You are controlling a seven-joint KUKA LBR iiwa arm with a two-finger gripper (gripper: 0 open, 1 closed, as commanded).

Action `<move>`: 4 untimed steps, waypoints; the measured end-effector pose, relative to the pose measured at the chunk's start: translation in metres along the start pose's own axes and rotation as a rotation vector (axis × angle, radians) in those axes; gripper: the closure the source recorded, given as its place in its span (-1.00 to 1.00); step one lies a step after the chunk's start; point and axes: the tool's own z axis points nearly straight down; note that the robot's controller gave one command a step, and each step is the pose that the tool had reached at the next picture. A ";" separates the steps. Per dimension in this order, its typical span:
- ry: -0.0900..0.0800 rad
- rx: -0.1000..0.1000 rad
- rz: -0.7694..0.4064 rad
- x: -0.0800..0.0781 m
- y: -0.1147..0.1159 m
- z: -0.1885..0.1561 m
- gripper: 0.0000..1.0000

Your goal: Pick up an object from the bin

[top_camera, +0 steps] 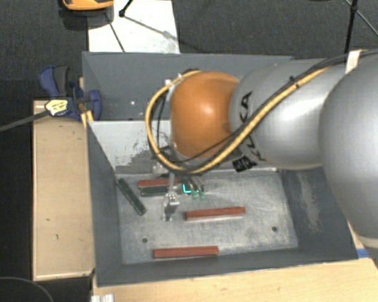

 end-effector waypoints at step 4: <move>-0.018 -0.004 -0.094 -0.005 -0.092 0.081 -1.00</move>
Offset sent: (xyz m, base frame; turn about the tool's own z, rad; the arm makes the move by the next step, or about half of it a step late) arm -0.0035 -0.0808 -0.0985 0.0658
